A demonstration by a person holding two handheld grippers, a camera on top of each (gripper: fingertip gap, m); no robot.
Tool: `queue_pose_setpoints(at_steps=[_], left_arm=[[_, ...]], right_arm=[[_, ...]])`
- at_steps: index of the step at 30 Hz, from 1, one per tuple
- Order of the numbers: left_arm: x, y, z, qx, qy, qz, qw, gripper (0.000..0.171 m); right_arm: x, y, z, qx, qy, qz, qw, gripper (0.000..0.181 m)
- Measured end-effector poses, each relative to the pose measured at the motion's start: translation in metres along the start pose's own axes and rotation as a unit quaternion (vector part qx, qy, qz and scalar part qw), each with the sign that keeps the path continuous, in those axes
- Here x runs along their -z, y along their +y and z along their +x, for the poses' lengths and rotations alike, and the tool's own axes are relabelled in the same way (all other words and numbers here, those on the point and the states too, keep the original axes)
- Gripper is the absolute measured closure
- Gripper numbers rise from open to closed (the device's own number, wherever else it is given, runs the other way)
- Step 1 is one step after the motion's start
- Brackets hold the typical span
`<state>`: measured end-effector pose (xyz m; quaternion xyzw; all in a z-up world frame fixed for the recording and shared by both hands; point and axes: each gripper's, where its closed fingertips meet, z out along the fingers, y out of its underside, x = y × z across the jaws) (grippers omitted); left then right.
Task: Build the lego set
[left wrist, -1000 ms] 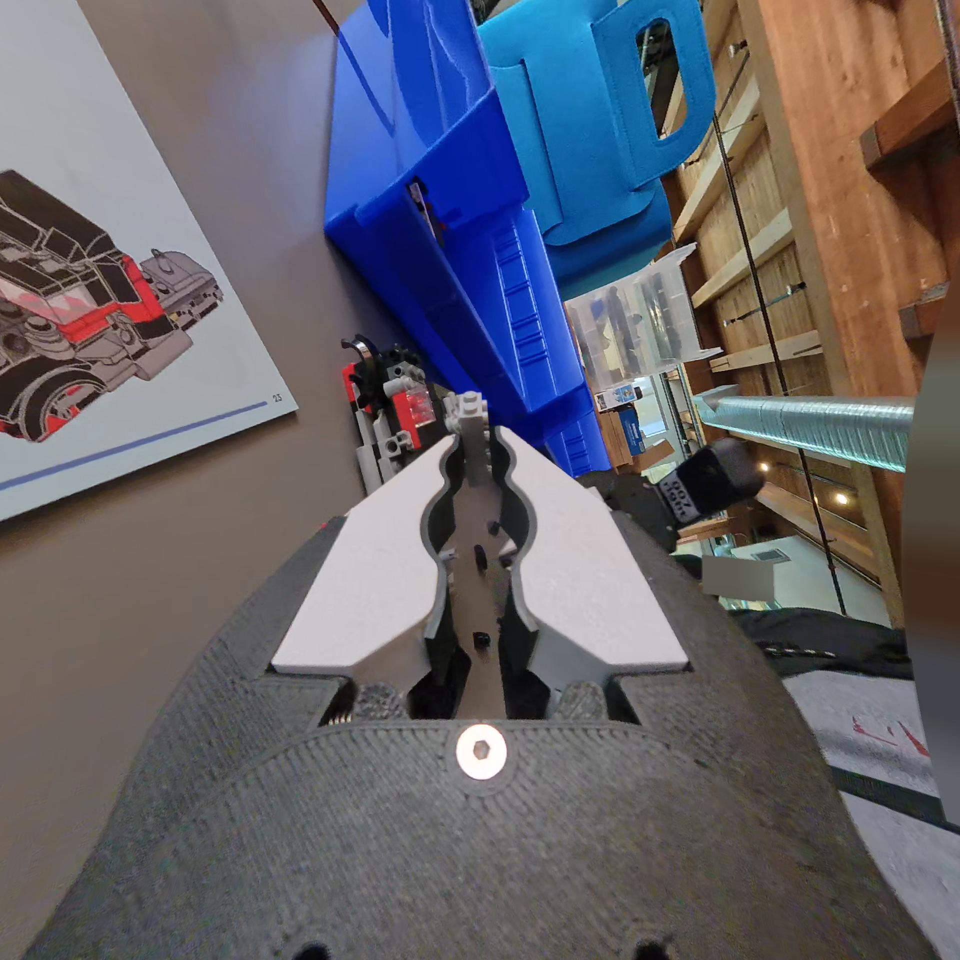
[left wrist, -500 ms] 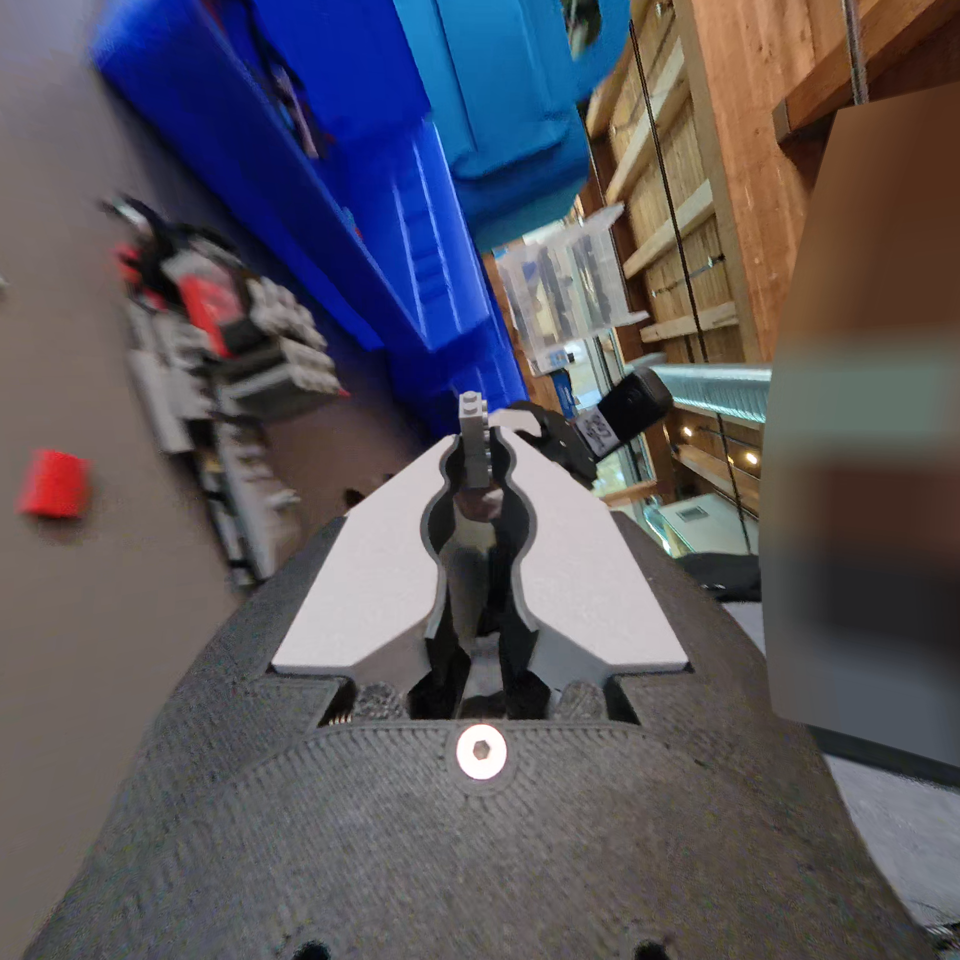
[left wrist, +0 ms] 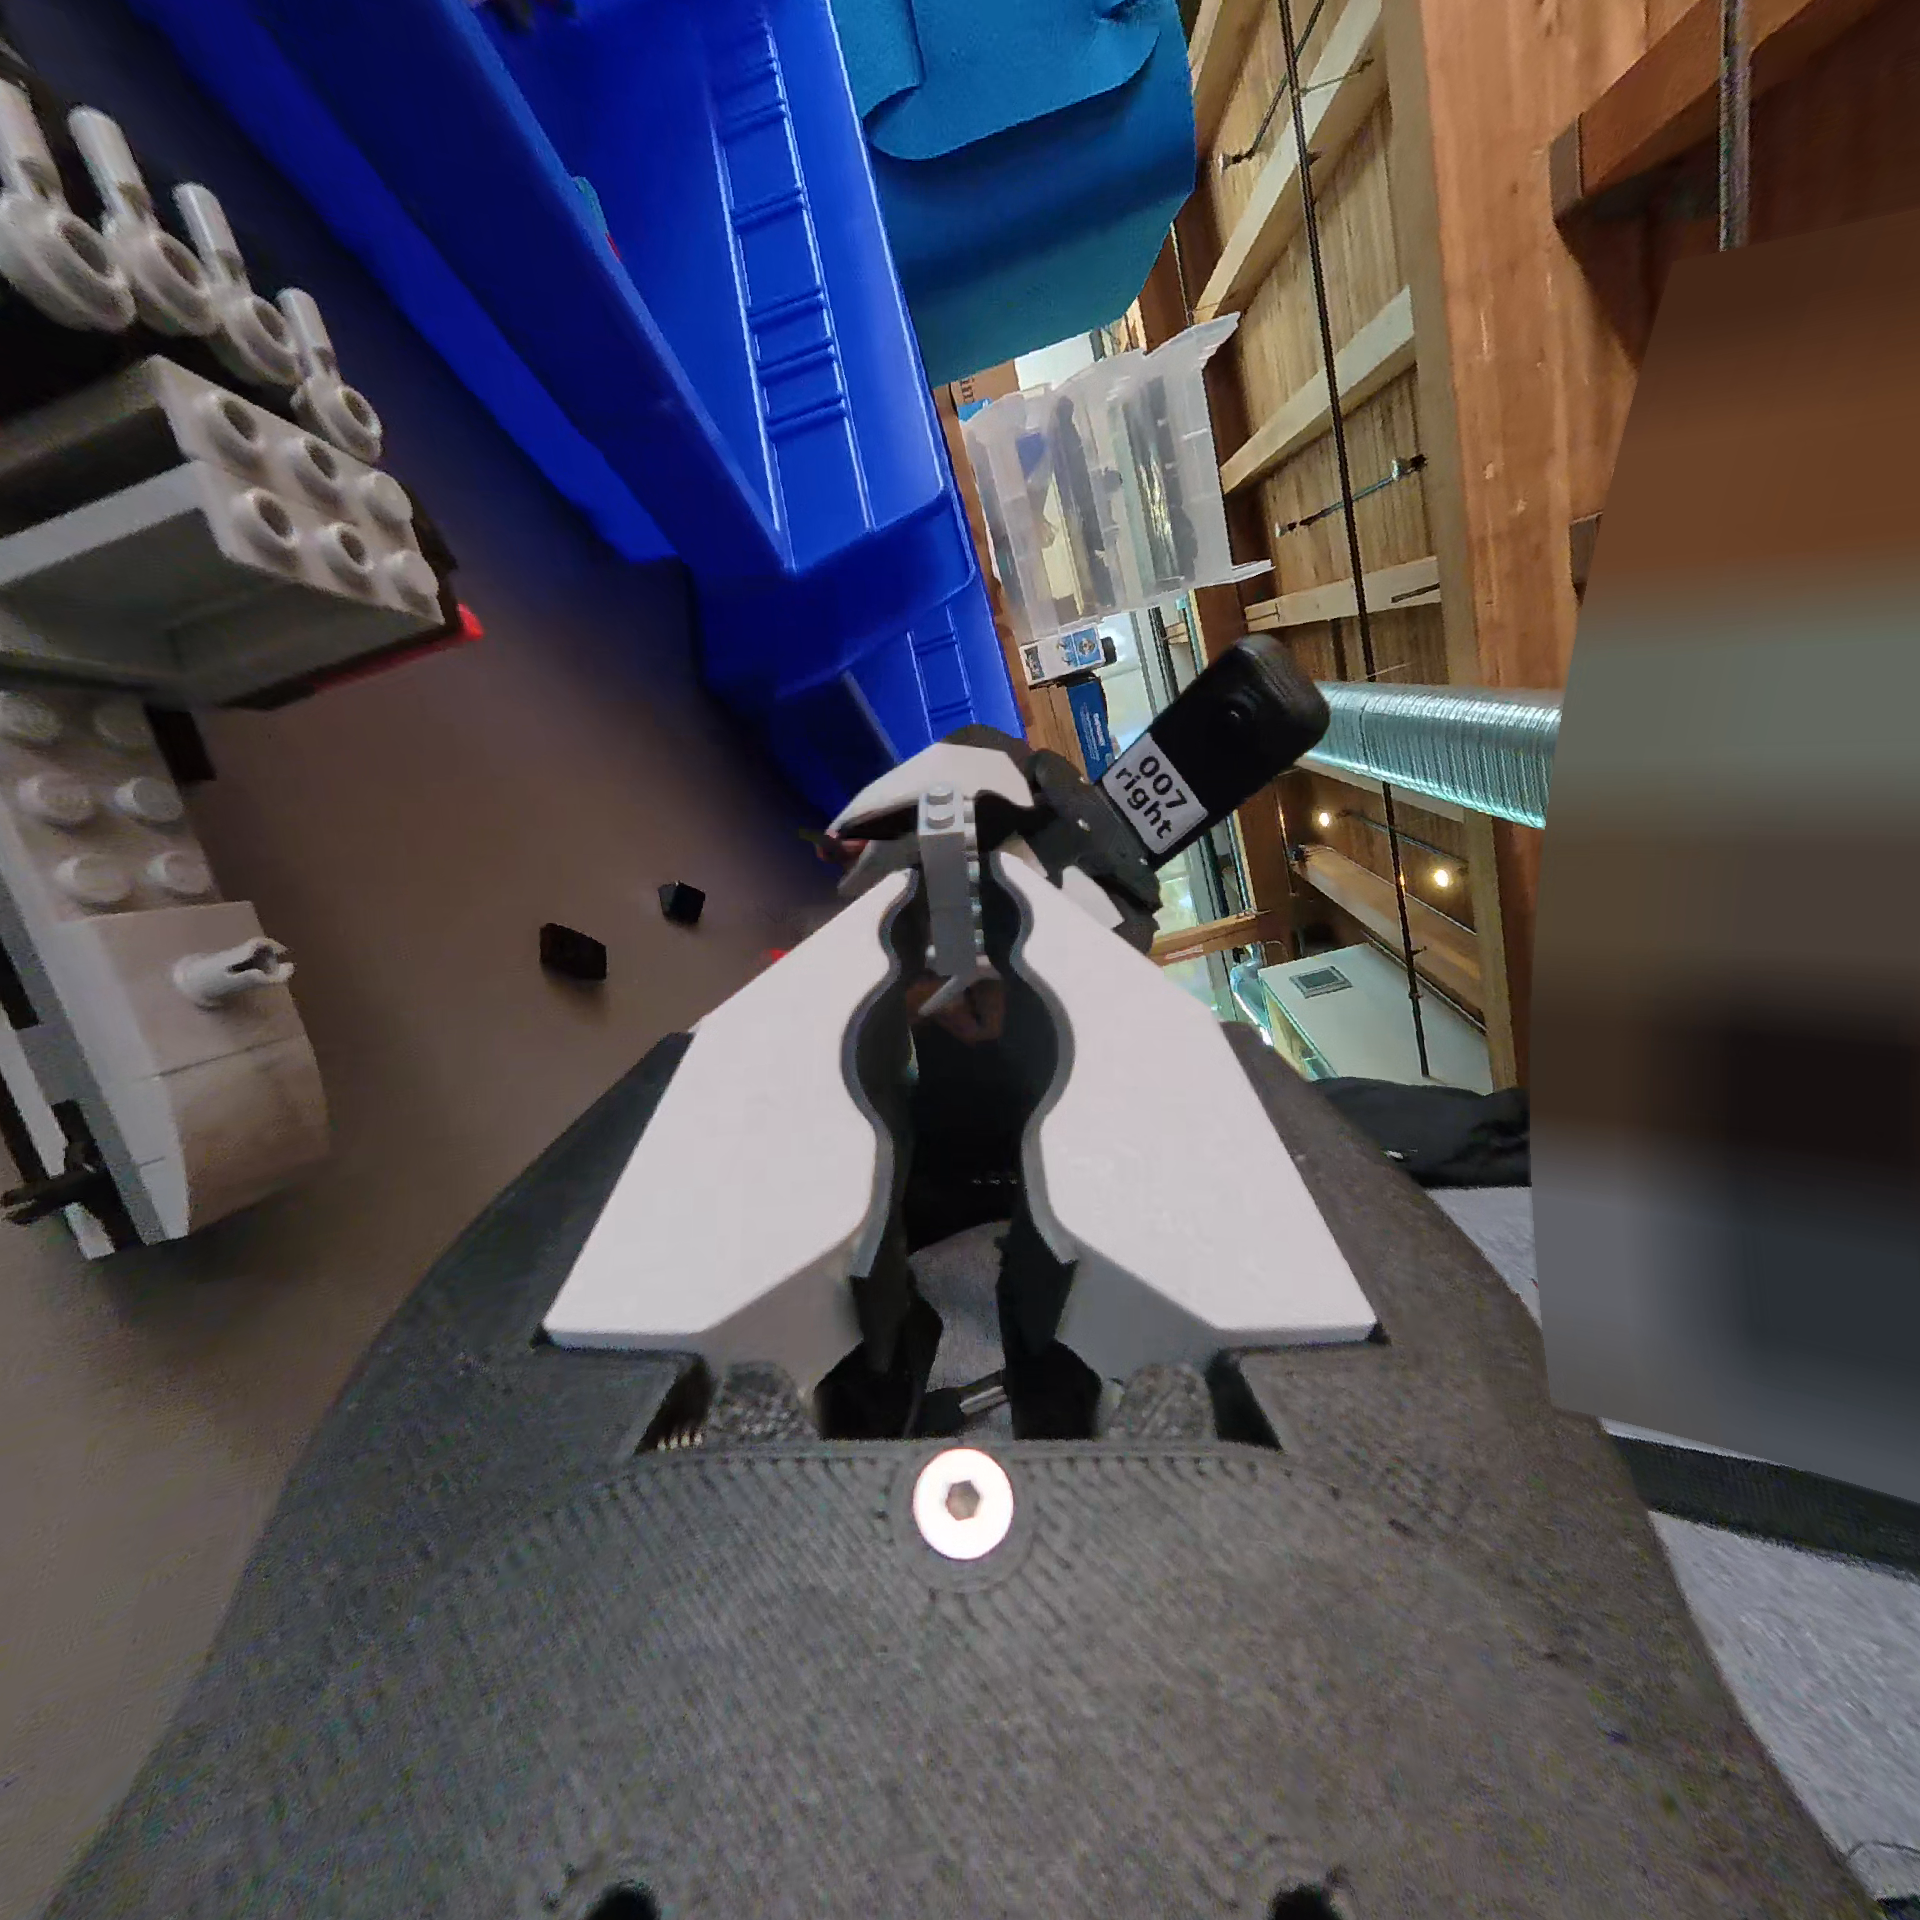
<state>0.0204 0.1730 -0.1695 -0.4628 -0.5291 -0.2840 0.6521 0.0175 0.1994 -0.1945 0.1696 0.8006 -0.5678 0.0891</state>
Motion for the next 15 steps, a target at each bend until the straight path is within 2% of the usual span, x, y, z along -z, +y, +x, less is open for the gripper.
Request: queue_pose_setpoints(at_steps=[2, 6, 8, 11, 13, 15], left_arm=[[0.0, 0.0, 0.0, 0.001, 0.004, 0.006, 1.0, 0.161], [0.001, 0.001, -0.003, 0.005, 0.003, 0.011, 1.0, 0.161], [0.0, 0.002, -0.003, 0.006, 0.002, 0.008, 1.0, 0.161], [-0.003, 0.005, -0.002, 0.003, -0.005, -0.001, 1.0, 0.161], [-0.009, 0.009, -0.002, 0.006, -0.006, -0.015, 1.0, 0.161], [-0.019, 0.016, -0.002, 0.011, -0.005, -0.039, 0.999, 0.161]], right_arm=[[0.003, -0.002, -0.007, -0.019, -0.03, 0.009, 0.999, 0.147], [0.004, 0.007, -0.001, -0.011, -0.005, -0.013, 1.0, 0.141], [0.01, -0.003, -0.006, -0.016, -0.01, 0.009, 1.0, 0.132], [0.024, -0.021, -0.008, 0.013, 0.012, 0.059, 0.998, 0.134], [0.026, -0.011, 0.001, 0.048, 0.052, 0.039, 0.997, 0.133], [0.026, 0.001, 0.005, 0.077, 0.06, 0.018, 0.995, 0.131]])
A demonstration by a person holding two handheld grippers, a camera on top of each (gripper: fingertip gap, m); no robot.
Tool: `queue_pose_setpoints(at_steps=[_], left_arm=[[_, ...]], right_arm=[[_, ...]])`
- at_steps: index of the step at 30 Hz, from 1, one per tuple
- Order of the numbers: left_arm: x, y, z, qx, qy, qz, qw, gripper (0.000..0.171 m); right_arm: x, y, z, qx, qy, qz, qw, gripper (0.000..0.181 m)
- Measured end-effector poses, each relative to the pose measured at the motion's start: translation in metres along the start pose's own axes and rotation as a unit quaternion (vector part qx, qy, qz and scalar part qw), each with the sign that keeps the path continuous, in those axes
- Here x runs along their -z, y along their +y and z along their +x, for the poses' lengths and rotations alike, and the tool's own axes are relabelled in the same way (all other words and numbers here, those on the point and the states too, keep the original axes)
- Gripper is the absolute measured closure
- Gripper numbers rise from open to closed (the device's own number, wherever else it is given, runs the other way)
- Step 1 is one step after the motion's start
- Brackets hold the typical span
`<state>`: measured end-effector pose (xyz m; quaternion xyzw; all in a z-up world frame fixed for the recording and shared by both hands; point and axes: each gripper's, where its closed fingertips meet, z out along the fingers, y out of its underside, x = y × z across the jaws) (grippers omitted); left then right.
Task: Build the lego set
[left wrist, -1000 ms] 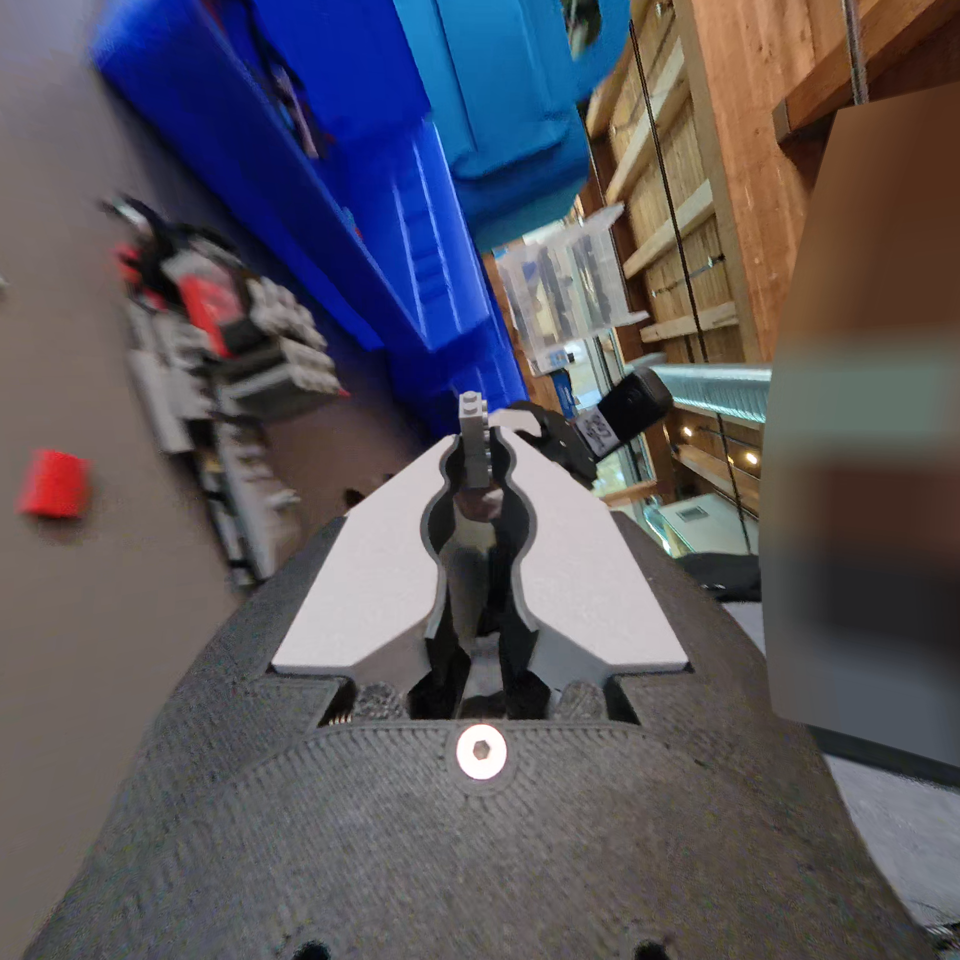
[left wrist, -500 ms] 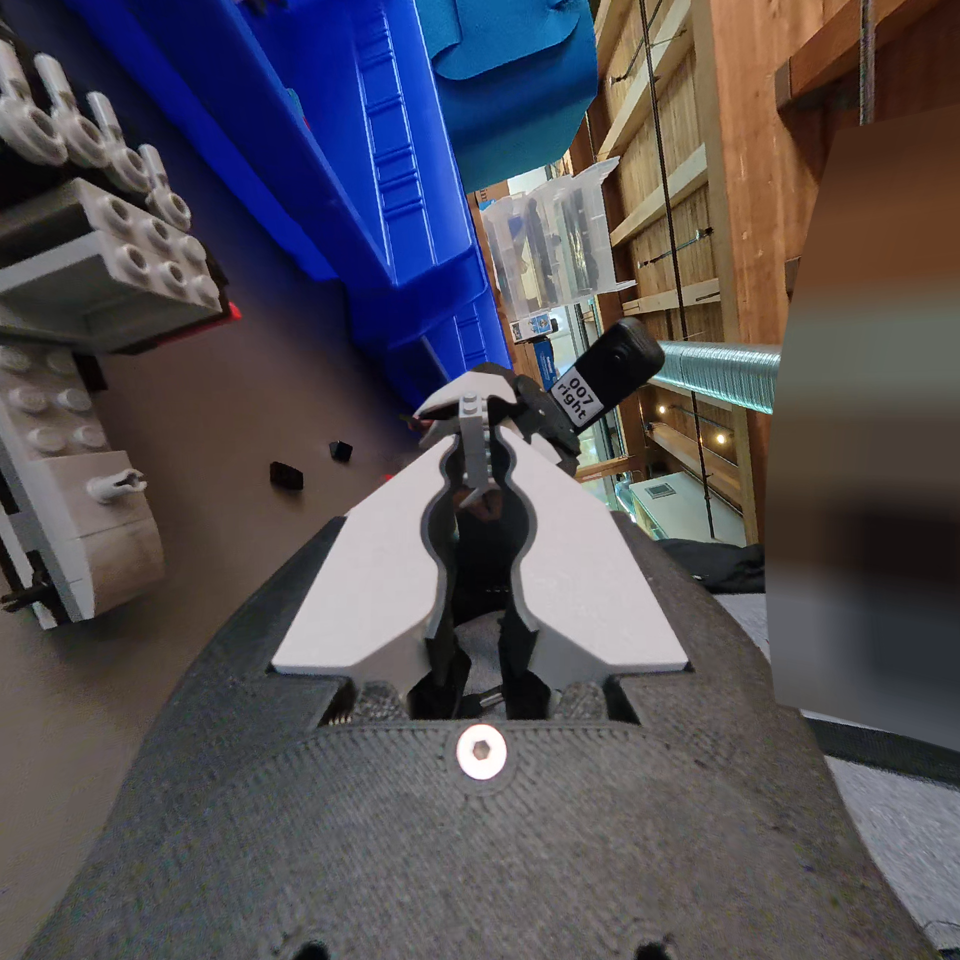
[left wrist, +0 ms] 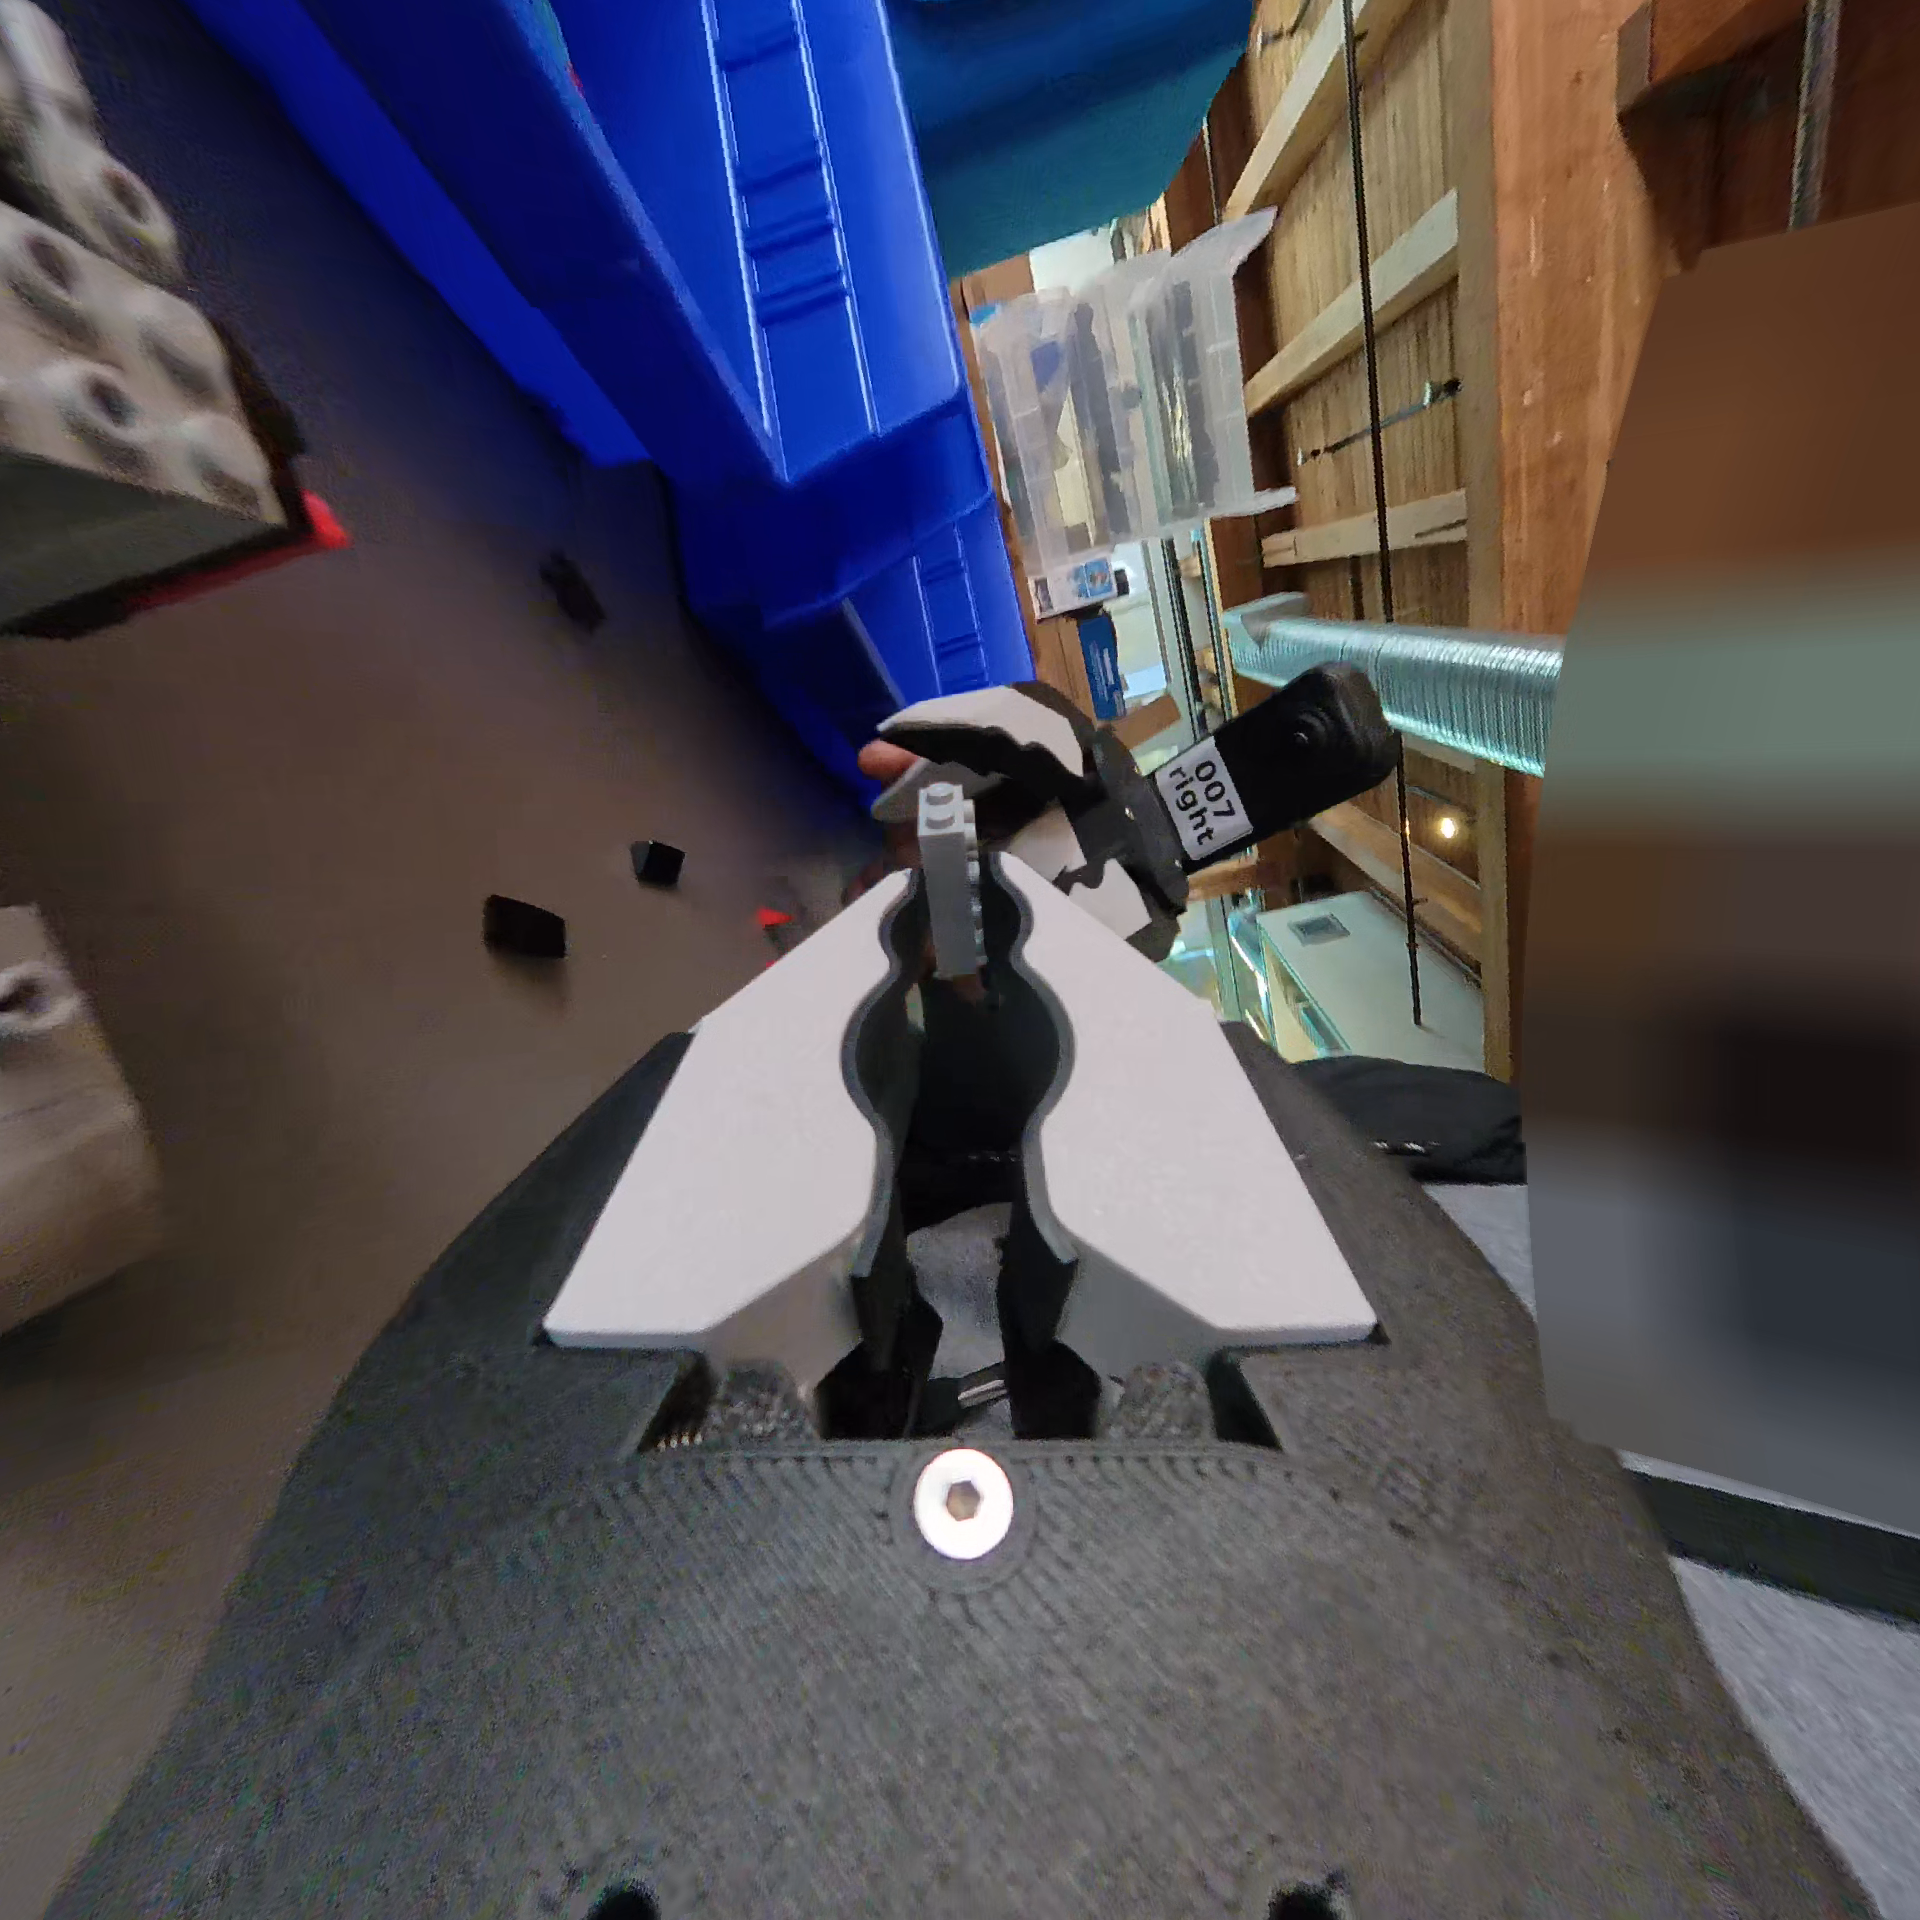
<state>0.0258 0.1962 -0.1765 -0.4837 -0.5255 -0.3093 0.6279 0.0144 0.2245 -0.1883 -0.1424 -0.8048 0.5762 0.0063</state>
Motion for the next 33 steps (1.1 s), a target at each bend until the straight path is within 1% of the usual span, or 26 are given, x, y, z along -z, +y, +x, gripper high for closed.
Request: queue_pose_setpoints(at_steps=[2, 6, 8, 10, 13, 16, 18, 19, 20, 21, 22, 24, 26, 28, 30, 33], left_arm=[[-0.01, 0.006, -0.001, 0.008, 0.001, -0.029, 1.0, 0.161], [-0.028, 0.017, 0.006, 0.024, 0.025, -0.098, 0.995, 0.161], [-0.034, 0.021, 0.011, 0.026, 0.031, -0.125, 0.991, 0.161], [-0.037, 0.026, 0.015, 0.026, 0.037, -0.147, 0.988, 0.161], [-0.04, 0.032, 0.022, 0.036, 0.056, -0.163, 0.984, 0.161], [-0.042, 0.033, 0.021, 0.038, 0.059, -0.159, 0.985, 0.161], [-0.038, 0.027, 0.024, 0.024, 0.06, -0.142, 0.988, 0.155], [-0.031, 0.021, 0.023, 0.003, 0.048, -0.127, 0.991, 0.153], [-0.022, 0.015, 0.018, -0.033, 0.019, -0.112, 0.993, 0.15], [-0.009, 0.008, 0.009, -0.079, -0.027, -0.096, 0.992, 0.149], [0.006, 0.002, -0.002, -0.124, -0.079, -0.084, 0.986, 0.147], [0.035, -0.001, -0.019, -0.201, -0.176, -0.079, 0.961, 0.145], [0.052, 0.007, -0.03, -0.246, -0.235, -0.09, 0.936, 0.144], [0.059, 0.022, -0.04, -0.277, -0.277, -0.113, 0.913, 0.141], [0.065, 0.031, -0.052, -0.301, -0.32, -0.12, 0.89, 0.141], [0.061, 0.042, -0.059, -0.322, -0.349, -0.113, 0.873, 0.141]], right_arm=[[0.001, 0.003, -0.006, 0.022, -0.027, 0.004, 0.999, 0.128], [0.007, -0.005, -0.017, 0.061, -0.093, 0.033, 0.993, 0.124], [0.01, -0.008, -0.021, 0.077, -0.112, 0.041, 0.99, 0.125], [0.013, -0.011, -0.027, 0.093, -0.12, 0.055, 0.987, 0.13], [0.014, -0.009, -0.029, 0.104, -0.112, 0.059, 0.987, 0.142], [0.015, -0.007, -0.028, 0.092, -0.099, 0.06, 0.989, 0.144], [0.018, -0.008, -0.024, 0.067, -0.085, 0.07, 0.992, 0.144], [0.021, -0.007, -0.022, 0.054, -0.074, 0.072, 0.993, 0.144], [0.023, -0.005, -0.017, 0.043, -0.055, 0.068, 0.995, 0.144], [0.025, -0.001, -0.012, 0.037, -0.03, 0.061, 0.997, 0.144], [0.028, 0.004, -0.007, 0.036, -0.006, 0.051, 0.998, 0.144], [0.033, 0.009, -0.003, 0.041, 0.025, 0.044, 0.998, 0.144], [0.037, 0.012, -0.002, 0.039, 0.037, 0.039, 0.998, 0.144], [0.037, 0.013, 0.0, 0.034, 0.043, 0.037, 0.998, 0.144], [0.037, 0.013, 0.002, 0.025, 0.041, 0.037, 0.998, 0.144], [0.038, 0.012, 0.004, 0.012, 0.038, 0.041, 0.998, 0.144]])
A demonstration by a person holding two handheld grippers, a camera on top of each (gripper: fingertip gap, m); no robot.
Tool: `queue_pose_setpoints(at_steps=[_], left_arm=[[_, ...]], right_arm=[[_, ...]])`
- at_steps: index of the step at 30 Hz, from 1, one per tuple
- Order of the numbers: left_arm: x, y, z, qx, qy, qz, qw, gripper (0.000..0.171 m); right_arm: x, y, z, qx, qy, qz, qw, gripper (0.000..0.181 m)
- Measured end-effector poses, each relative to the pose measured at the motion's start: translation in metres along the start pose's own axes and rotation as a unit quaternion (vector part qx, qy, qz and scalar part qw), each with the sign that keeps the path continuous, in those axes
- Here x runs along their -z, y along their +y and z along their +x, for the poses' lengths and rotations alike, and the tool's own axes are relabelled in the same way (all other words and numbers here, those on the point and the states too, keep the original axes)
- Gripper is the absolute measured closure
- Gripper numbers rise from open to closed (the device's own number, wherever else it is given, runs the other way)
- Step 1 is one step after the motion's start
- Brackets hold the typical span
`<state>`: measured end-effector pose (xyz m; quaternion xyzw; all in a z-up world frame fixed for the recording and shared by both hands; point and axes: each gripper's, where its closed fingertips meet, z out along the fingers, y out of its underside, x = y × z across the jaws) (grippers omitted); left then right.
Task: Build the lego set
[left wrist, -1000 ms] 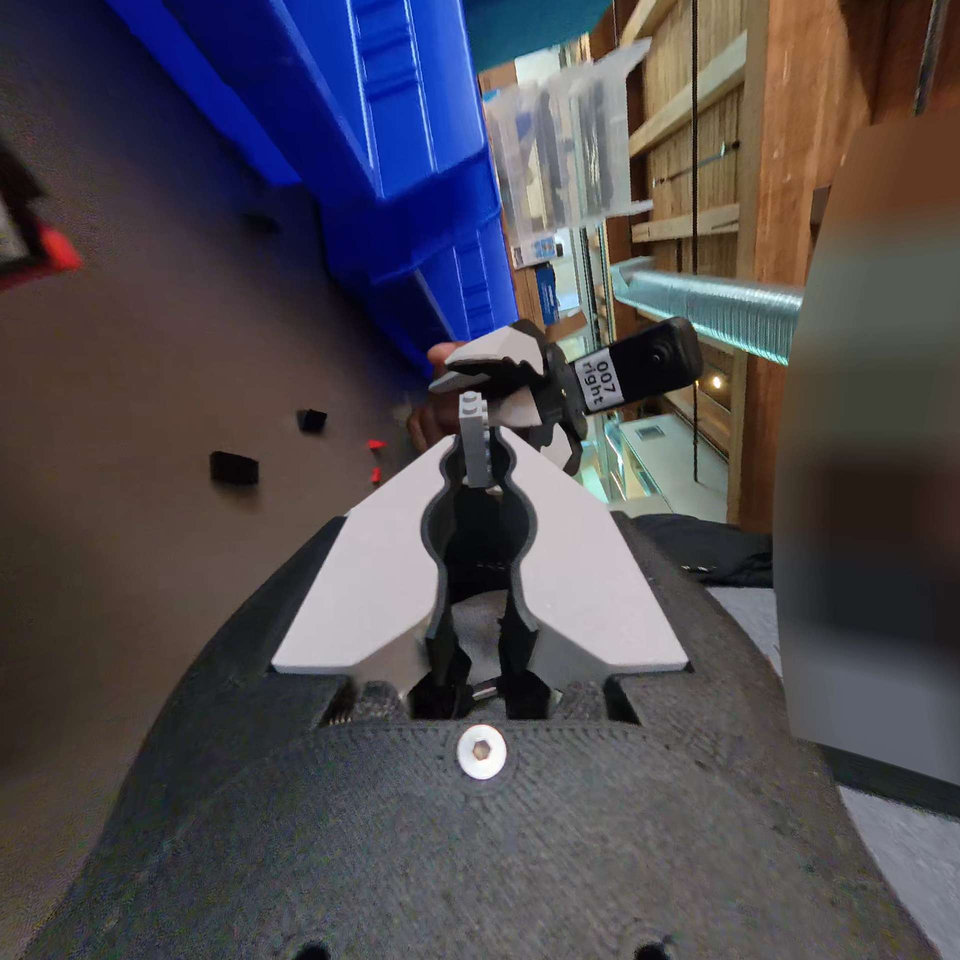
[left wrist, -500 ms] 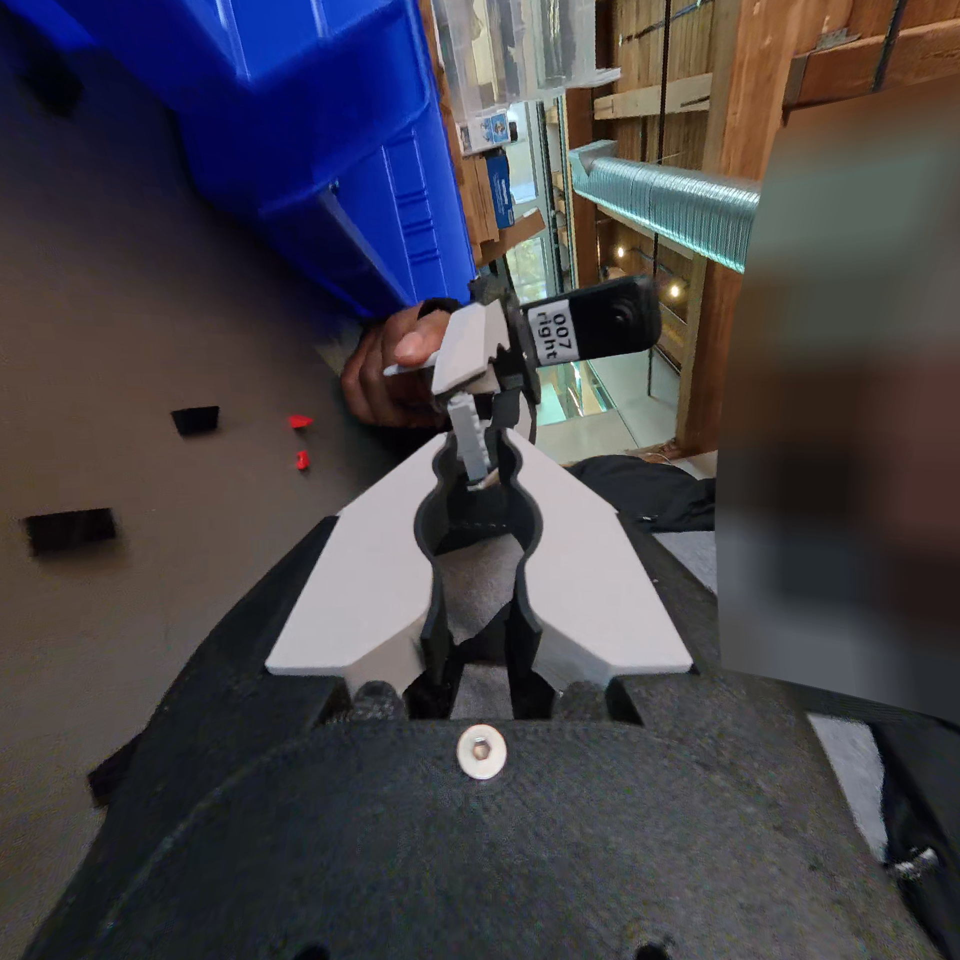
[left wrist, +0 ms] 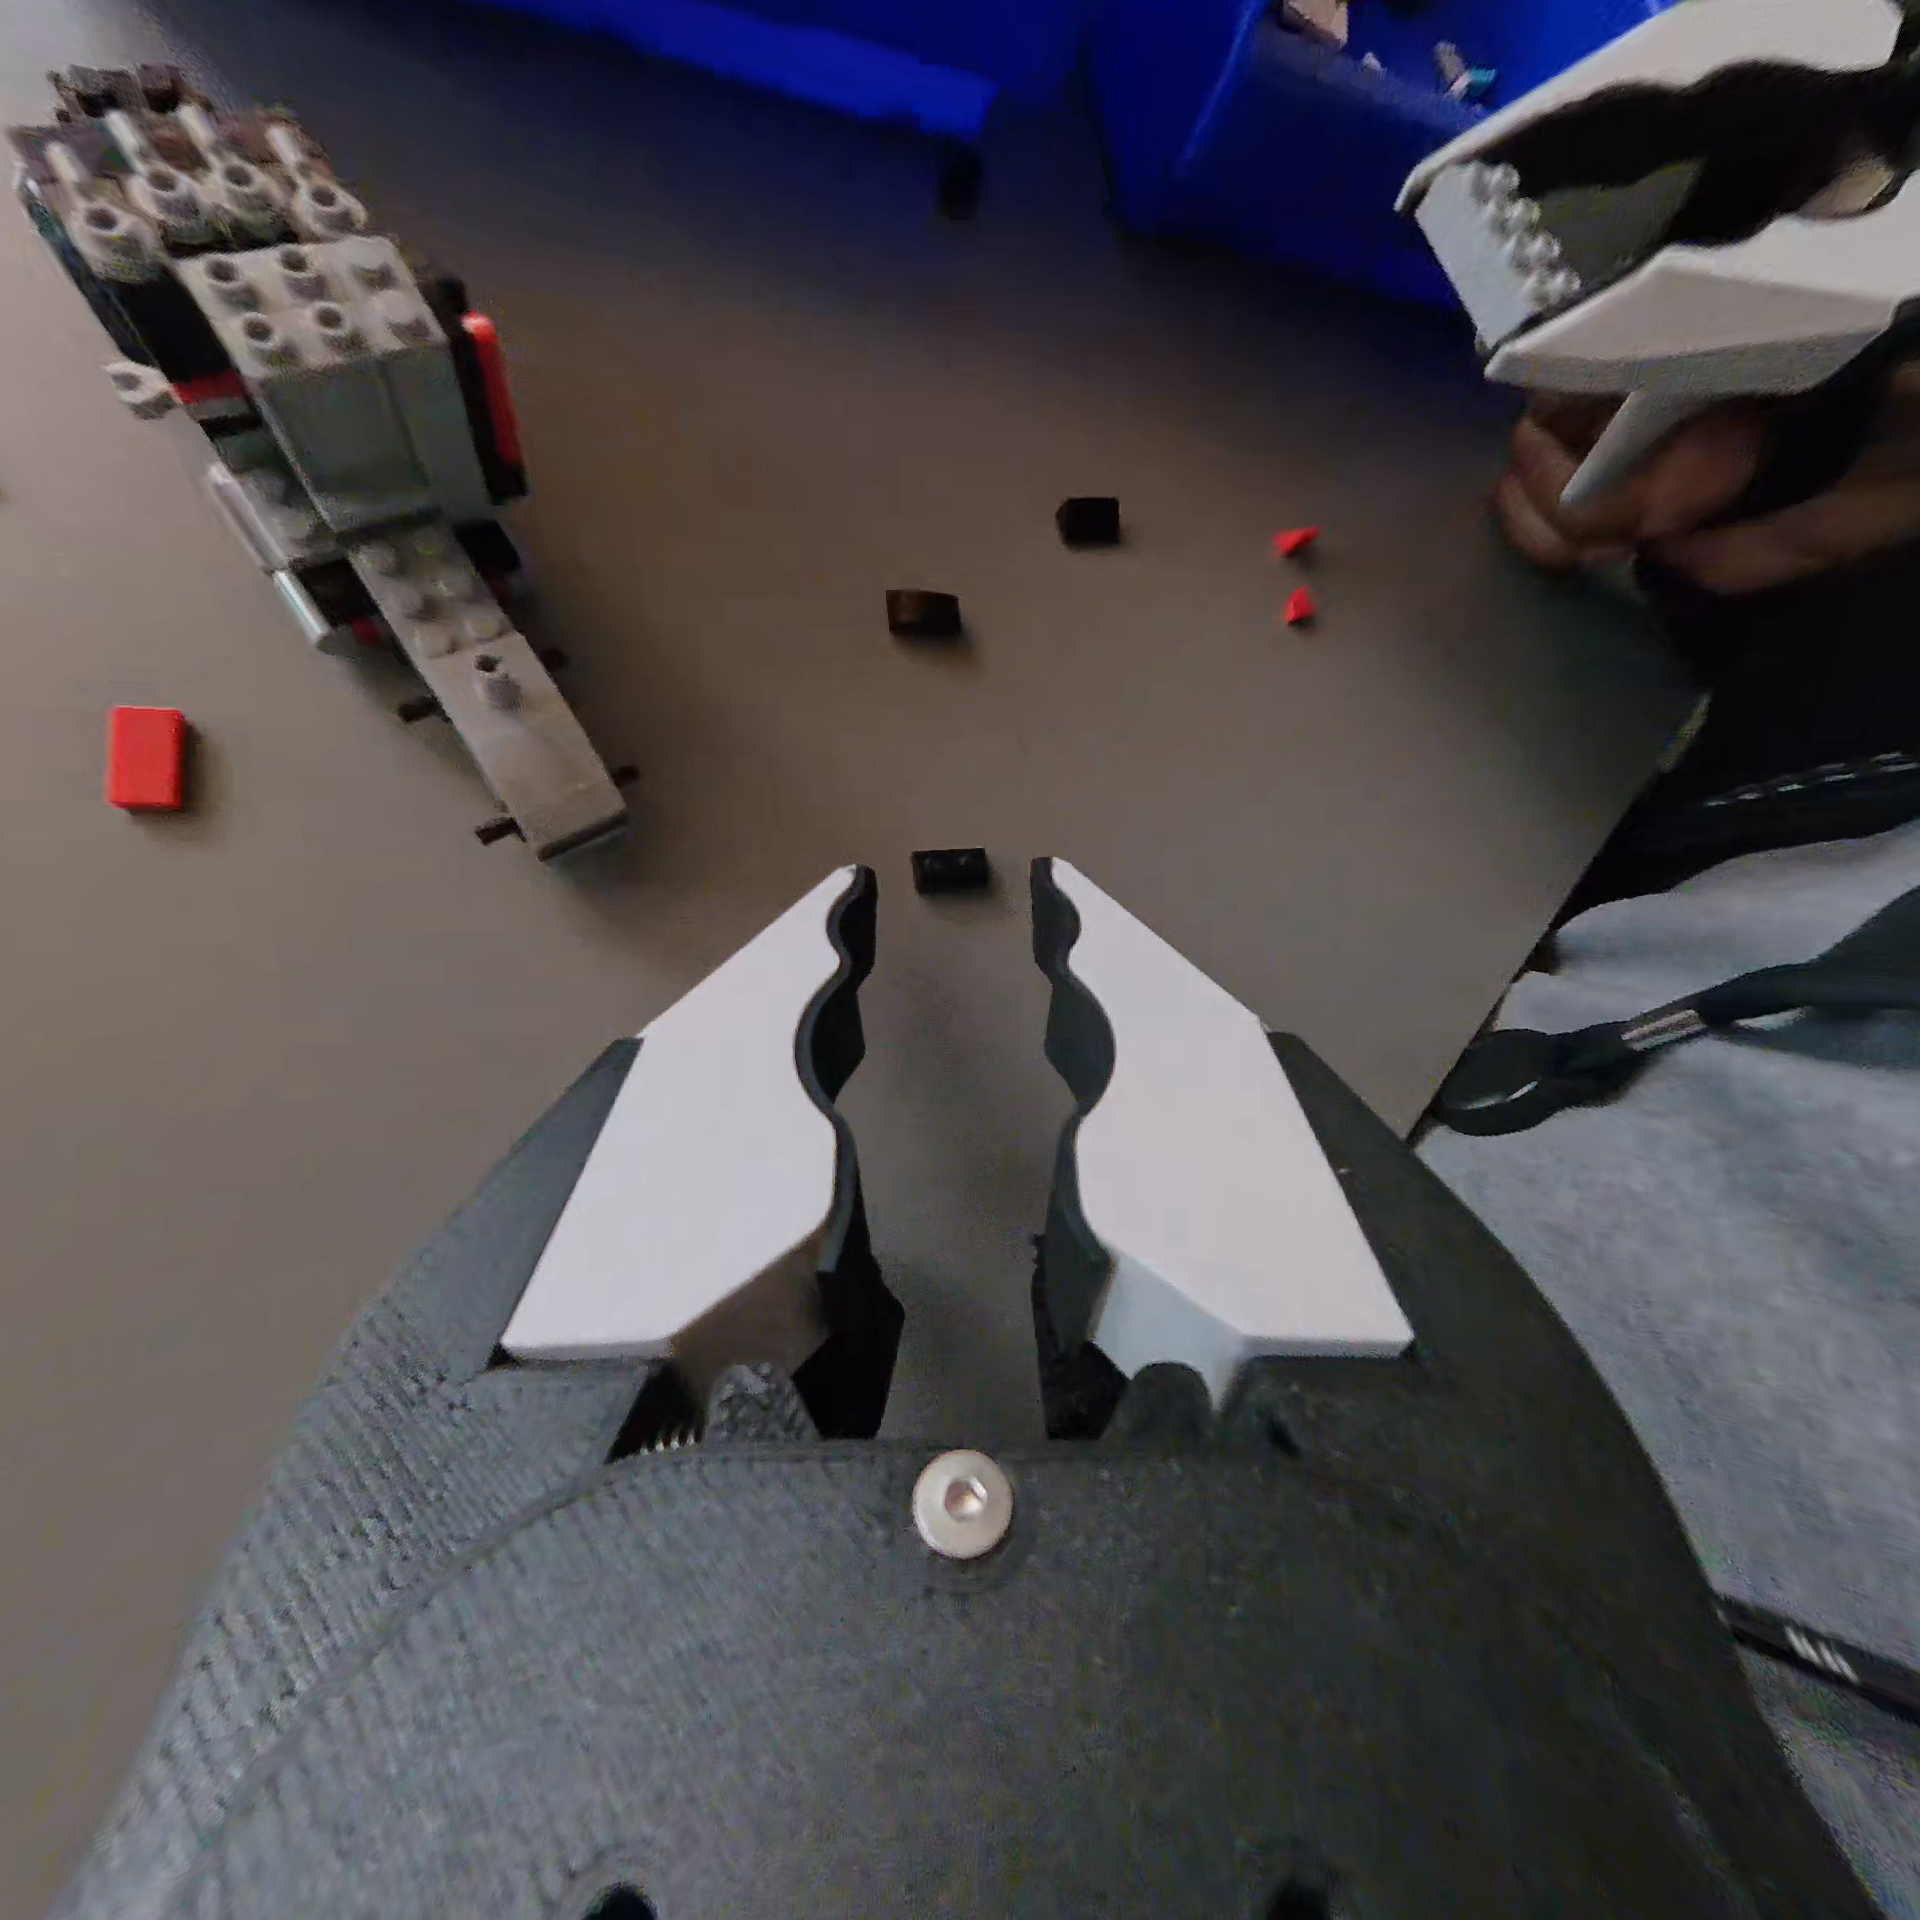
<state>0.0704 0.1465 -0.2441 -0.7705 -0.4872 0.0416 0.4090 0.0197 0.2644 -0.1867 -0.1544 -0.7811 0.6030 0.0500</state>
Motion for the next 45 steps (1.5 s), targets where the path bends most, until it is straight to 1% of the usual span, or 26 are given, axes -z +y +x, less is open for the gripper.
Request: queue_pose_setpoints(at_steps=[6, 11, 15, 17, 19, 22, 26, 30, 34, 40, 45], left_arm=[[-0.012, 0.006, -0.003, -0.05, -0.071, -0.002, 0.996, 0.141], [-0.019, 0.004, -0.003, -0.097, -0.087, -0.009, 0.991, 0.155], [-0.022, -0.001, -0.003, -0.089, -0.057, -0.011, 0.994, 0.156], [-0.02, -0.008, -0.002, -0.082, -0.03, -0.002, 0.996, 0.156], [-0.014, -0.02, -0.001, -0.077, -0.003, 0.011, 0.997, 0.156], [-0.003, -0.036, -0.002, -0.078, 0.017, 0.029, 0.996, 0.156], [0.014, -0.042, -0.004, -0.063, 0.031, 0.063, 0.996, 0.156], [0.033, -0.032, -0.017, -0.039, 0.021, 0.095, 0.995, 0.156], [0.056, -0.022, -0.038, -0.019, 0.009, 0.126, 0.992, 0.156], [0.09, -0.017, -0.082, -0.017, -0.003, 0.165, 0.986, 0.156], [0.108, -0.016, -0.12, -0.029, -0.003, 0.185, 0.982, 0.156]], right_arm=[[-0.001, 0.001, 0.0, -0.007, -0.006, -0.003, 1.0, 0.144], [-0.003, 0.001, -0.002, -0.001, -0.009, -0.006, 1.0, 0.144], [-0.007, -0.004, -0.005, 0.0, -0.019, 0.005, 1.0, 0.144], [-0.01, -0.007, -0.008, 0.004, -0.025, 0.012, 1.0, 0.144], [-0.014, -0.009, -0.011, 0.008, -0.031, 0.015, 0.999, 0.144], [-0.02, -0.01, -0.017, 0.019, -0.033, 0.016, 0.999, 0.144], [-0.031, -0.013, -0.028, 0.018, -0.047, 0.019, 0.999, 0.144], [-0.052, -0.019, -0.043, 0.014, -0.07, 0.021, 0.997, 0.144], [-0.087, -0.031, -0.062, 0.002, -0.102, 0.025, 0.994, 0.144], [-0.142, -0.051, -0.09, 0.01, -0.135, 0.024, 0.99, 0.144], [-0.183, -0.06, -0.102, 0.012, -0.138, 0.021, 0.99, 0.144]])
